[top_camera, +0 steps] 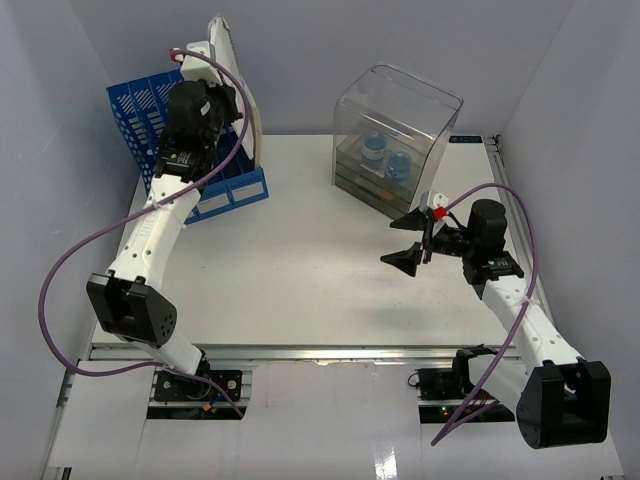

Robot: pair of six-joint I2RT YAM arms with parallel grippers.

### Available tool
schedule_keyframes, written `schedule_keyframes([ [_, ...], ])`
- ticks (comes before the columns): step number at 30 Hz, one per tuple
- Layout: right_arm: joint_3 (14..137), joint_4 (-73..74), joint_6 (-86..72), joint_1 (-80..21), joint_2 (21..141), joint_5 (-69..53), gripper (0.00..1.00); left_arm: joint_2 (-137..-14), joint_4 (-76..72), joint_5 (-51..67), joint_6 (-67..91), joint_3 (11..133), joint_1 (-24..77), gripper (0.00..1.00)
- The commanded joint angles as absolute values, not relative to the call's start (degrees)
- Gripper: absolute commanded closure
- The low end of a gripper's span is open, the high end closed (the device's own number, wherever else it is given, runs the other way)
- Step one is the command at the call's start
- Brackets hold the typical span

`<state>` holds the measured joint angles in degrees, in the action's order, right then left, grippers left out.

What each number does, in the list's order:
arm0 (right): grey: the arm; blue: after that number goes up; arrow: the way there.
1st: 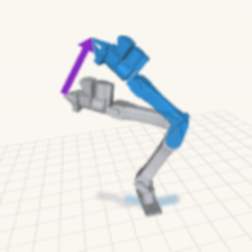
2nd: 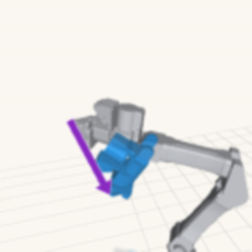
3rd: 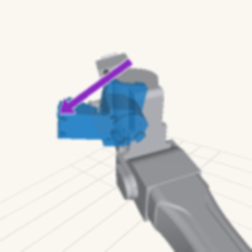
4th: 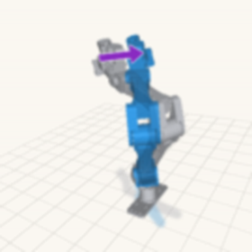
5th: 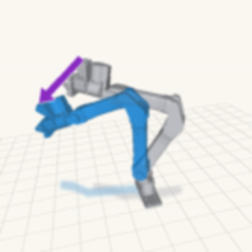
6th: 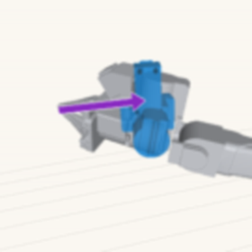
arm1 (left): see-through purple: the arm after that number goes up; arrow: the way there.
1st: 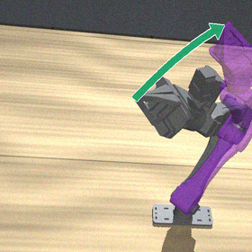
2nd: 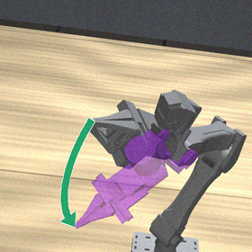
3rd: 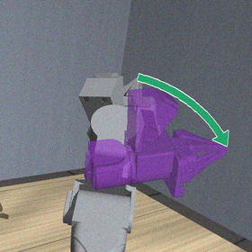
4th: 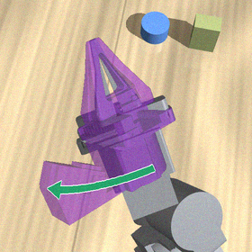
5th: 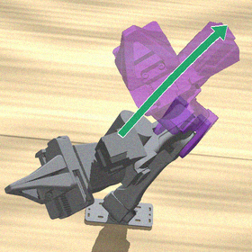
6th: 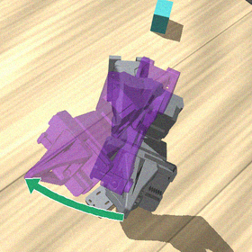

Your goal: Organize the desk

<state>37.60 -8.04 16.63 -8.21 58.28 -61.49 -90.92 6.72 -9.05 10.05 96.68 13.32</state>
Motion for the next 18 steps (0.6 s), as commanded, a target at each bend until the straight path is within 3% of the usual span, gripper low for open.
schedule_keyframes([
  [1,37.4,-10.9,15.9,-7.2,57.9,-62.5,0.04,-88.7,1.7,-11.9,7.8,99.9,13.1,1.00],
  [18,37.1,-11.9,14.7,-6.2,58.1,-63.8,0.04,-85.6,0.4,-17.9,0.1,104.0,13.1,1.00],
])
